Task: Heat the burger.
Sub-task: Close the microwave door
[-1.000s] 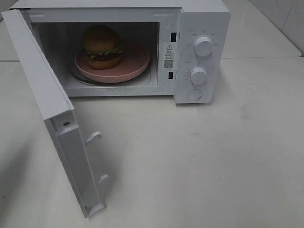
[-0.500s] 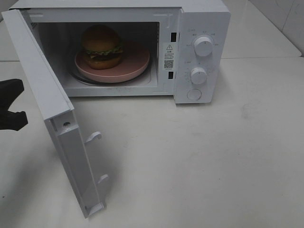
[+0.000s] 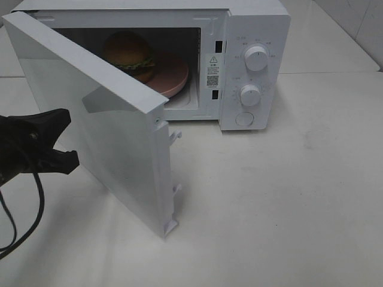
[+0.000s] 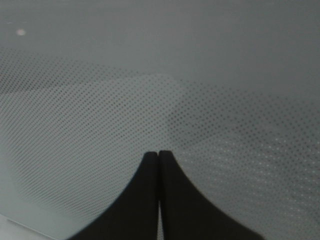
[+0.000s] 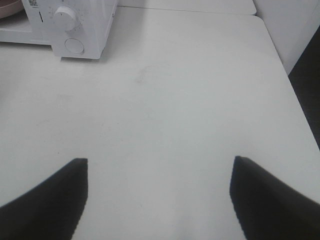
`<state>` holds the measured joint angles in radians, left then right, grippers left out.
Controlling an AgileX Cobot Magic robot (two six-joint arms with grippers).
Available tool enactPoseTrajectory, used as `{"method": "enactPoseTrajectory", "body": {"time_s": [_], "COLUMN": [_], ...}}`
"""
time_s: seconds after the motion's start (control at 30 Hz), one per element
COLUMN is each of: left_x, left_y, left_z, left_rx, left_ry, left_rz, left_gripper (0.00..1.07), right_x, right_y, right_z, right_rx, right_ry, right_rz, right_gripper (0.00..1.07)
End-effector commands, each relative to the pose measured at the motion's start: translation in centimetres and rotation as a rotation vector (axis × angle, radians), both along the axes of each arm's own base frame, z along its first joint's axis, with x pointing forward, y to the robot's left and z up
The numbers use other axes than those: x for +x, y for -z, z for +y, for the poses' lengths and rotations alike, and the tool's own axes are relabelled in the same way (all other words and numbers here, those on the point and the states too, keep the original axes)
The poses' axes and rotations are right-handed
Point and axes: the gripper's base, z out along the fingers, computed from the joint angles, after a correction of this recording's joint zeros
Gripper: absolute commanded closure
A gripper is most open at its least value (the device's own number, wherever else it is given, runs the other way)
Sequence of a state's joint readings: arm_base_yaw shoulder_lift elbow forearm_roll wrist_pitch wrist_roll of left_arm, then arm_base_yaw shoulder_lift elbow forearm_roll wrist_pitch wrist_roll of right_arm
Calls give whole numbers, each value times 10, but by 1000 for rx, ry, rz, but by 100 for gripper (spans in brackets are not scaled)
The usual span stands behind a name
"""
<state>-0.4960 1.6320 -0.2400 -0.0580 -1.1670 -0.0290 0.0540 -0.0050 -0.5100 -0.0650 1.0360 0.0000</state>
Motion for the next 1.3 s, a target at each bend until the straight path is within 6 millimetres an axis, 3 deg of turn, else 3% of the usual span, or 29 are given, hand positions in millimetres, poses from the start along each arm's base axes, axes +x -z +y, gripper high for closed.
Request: {"method": "enactPoseTrajectory", "body": {"time_s": [0.03,0.3,0.4,0.67,1.3], "left_x": [4,24,26,55,105], "left_y": [-4,-9,-11,-26,-32], "left_z": [-4,-34,-36,-57,-102], "left_rx": [-19,-21,-25,-21,-31], "left_ry": [-11,16,15,8,-16], "left_rz": [-27,-11,-11,36,95], "left_gripper": [107,107,107,107,107], "right_x": [-3,-3,-3,-3,-3], "right_y": [1,1,1,1,1], "right_z": [0,0,0,0,0], "right_rx": [6,6,6,6,6], "right_ry": [11,11,11,11,11], "right_rz": [-29,-29,-29,-29,-29], "right_gripper": [31,31,31,31,31]}}
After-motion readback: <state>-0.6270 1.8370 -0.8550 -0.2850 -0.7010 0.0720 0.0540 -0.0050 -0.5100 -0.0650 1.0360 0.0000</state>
